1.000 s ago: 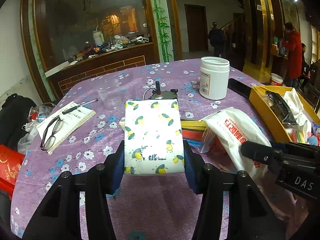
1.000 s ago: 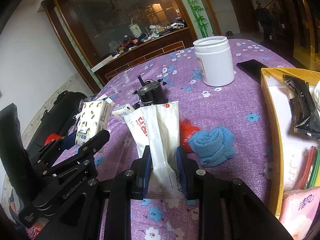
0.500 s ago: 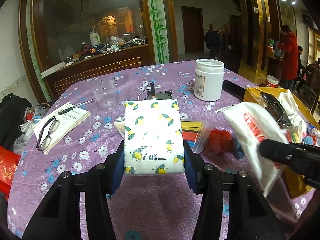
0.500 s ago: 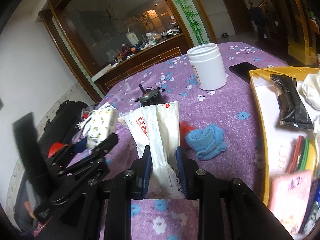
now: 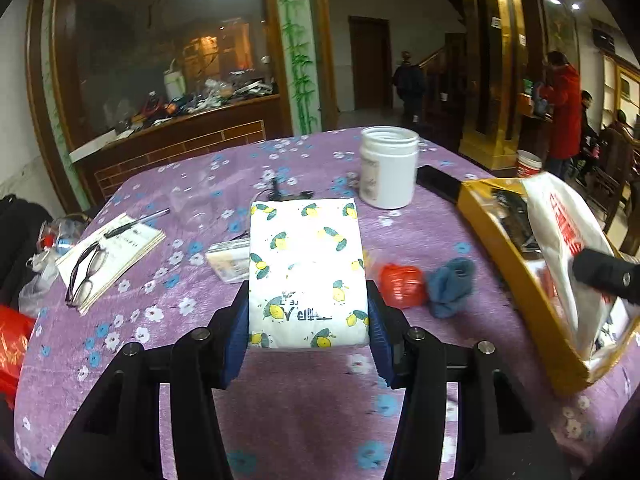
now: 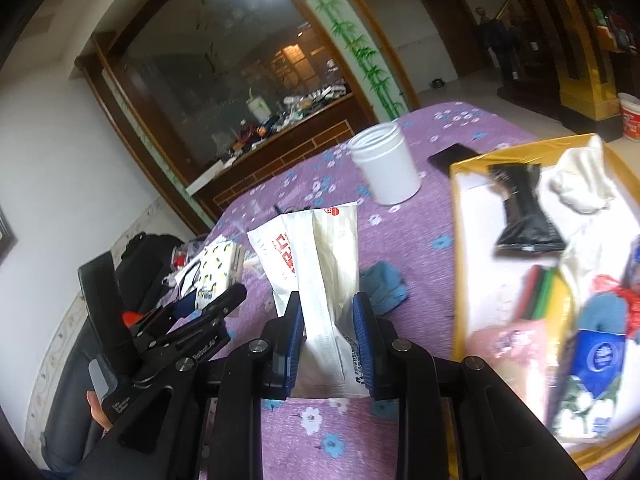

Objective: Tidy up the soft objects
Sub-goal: 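Carry the lemon-print packet and white paper bag toward the yellow-rimmed box with both grippers, then lower the lemon-print packet into the box with the left gripper while the right releases the paper bag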

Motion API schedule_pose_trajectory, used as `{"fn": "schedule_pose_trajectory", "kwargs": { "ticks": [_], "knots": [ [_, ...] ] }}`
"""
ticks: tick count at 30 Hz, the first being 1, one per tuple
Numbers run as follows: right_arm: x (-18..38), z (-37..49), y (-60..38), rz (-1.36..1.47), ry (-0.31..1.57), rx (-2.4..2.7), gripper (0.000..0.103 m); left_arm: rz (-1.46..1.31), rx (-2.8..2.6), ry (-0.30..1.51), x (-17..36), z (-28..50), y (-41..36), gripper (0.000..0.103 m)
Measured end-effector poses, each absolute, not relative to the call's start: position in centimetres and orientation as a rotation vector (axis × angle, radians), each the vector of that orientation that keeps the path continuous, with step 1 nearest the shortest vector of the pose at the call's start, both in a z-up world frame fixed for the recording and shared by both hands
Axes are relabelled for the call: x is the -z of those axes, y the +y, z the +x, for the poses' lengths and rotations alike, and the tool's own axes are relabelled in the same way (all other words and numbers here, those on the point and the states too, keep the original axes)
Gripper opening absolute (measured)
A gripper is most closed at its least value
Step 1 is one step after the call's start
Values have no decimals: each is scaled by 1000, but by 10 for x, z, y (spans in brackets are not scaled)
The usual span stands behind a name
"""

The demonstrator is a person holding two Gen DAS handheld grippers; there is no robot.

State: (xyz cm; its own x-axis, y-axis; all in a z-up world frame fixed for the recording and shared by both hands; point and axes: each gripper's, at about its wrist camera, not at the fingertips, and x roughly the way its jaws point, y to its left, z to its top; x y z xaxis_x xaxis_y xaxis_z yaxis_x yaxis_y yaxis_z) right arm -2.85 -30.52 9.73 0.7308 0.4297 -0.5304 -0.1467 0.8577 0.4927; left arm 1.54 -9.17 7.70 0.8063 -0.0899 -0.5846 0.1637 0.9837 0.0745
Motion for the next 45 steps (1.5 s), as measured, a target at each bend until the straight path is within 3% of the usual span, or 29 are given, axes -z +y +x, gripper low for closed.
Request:
{"fn": "schedule_pose_trajectory", "kwargs": {
  "ticks": [28, 35, 45],
  "knots": [
    [-113, -72, -467, 626, 559, -90, 26, 84, 474, 771, -93, 16, -268, 50],
    [-100, -59, -495, 618, 613, 3, 26, 83, 534, 886, -69, 36, -312, 50],
    [-89, -4, -505, 516, 751, 111, 26, 75, 545, 955, -49, 46, -317, 50]
  ]
}}
